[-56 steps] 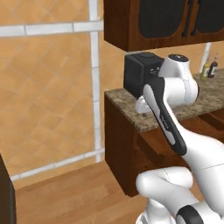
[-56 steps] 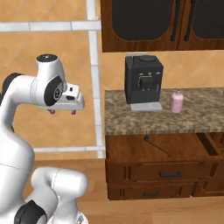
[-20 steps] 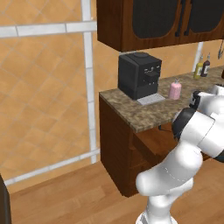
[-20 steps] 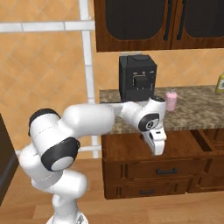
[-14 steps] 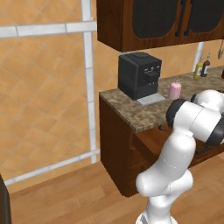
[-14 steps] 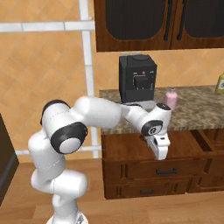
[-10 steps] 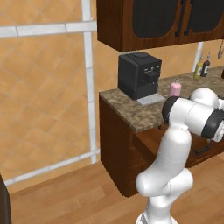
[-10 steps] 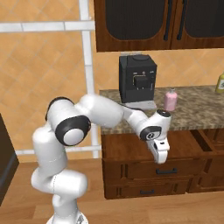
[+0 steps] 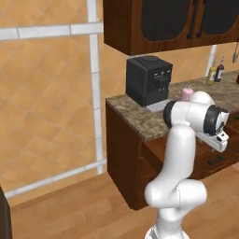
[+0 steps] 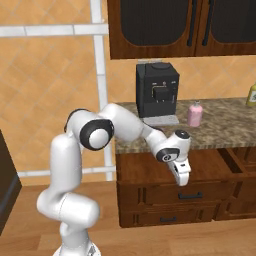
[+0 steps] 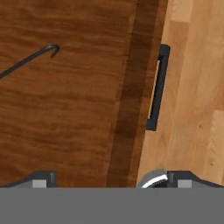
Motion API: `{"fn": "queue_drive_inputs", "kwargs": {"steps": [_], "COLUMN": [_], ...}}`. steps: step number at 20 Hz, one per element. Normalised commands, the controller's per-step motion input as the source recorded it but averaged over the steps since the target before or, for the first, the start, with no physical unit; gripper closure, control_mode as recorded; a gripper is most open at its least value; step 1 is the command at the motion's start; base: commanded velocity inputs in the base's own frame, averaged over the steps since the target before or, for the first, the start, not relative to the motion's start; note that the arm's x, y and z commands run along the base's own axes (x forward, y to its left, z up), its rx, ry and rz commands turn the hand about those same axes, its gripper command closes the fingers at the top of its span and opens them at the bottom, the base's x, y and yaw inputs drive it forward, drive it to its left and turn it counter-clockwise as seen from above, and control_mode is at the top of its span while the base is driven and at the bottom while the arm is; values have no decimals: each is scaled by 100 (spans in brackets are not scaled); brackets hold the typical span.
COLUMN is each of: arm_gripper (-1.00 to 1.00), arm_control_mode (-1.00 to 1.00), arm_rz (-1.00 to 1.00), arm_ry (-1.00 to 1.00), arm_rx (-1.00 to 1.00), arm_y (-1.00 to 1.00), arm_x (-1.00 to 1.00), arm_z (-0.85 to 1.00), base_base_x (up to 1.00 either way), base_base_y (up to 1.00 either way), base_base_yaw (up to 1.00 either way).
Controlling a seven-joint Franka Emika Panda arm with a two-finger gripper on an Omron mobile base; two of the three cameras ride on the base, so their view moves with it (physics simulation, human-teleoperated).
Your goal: Pick the ladle from the drawer and place it on the counter.
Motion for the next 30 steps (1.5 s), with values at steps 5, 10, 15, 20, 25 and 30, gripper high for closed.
{"fn": "queue_drive_inputs", "kwargs": {"steps": [5, 10, 15, 20, 25, 30], "arm_gripper": [-100, -100, -100, -100, -100, -100], "arm_control_mode": [-100, -100, -100, -100, -100, -100], "arm_rz": [9, 10, 10, 9, 5, 1], "arm_ry": [3, 7, 3, 0, 0, -7], "arm_rx": [-6, -10, -3, 8, 8, 14], "arm_y": [-18, -66, -98, -100, -89, 3], "arm_x": [35, -43, -94, -100, -100, -37], "arm_z": [-33, -37, -23, 5, 31, 93], "base_base_x": [0, 0, 0, 0, 0, 0], "base_base_y": [0, 0, 0, 0, 0, 0], "base_base_yaw": [0, 0, 0, 0, 0, 0]}}
